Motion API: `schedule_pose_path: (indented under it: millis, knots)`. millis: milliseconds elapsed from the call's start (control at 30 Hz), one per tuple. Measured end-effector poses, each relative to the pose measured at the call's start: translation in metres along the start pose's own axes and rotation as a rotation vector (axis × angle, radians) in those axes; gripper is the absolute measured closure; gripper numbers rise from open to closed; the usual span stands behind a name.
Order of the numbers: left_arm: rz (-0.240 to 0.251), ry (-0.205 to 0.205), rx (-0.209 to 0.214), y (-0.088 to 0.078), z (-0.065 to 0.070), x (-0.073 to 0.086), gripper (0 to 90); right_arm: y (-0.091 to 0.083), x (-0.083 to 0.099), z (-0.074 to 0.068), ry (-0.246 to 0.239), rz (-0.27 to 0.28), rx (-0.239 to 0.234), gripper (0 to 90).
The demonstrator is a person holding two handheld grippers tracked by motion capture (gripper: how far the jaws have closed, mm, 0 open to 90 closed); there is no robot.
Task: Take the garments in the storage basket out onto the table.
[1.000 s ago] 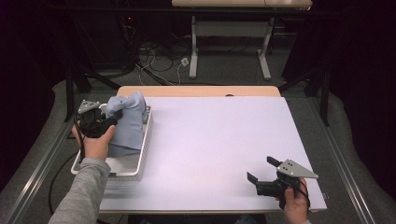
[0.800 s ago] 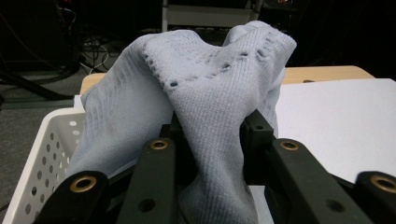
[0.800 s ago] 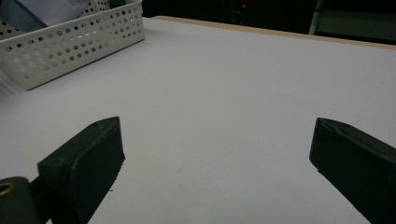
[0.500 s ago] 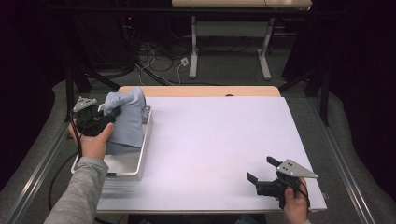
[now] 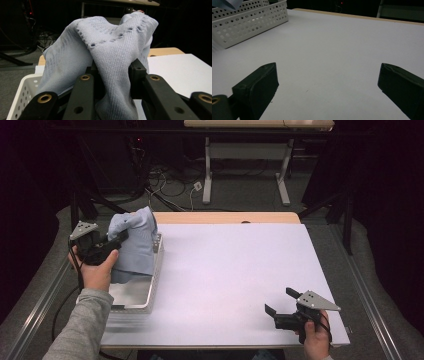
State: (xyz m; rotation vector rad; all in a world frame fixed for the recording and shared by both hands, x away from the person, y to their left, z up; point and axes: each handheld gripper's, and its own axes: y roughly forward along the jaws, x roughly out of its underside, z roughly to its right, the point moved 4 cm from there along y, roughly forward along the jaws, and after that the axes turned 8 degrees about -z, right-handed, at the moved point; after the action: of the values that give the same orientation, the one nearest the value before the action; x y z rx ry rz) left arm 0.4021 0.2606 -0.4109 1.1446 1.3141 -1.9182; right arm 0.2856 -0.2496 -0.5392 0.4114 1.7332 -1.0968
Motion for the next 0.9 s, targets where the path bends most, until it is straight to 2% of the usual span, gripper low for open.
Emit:
schedule_pose_path:
  millis: [333, 900]
  knots:
    - [0.040, 0.021, 0.048, -0.013, 0.014, -0.006, 71.7, 0.001, 0.000, 0.000, 0.000, 0.001, -0.003, 2.8]
    - [0.086, 0.068, 0.142, -0.029, 0.048, -0.010, 71.7, 0.001, 0.000, 0.000, -0.002, 0.006, -0.002, 2.8]
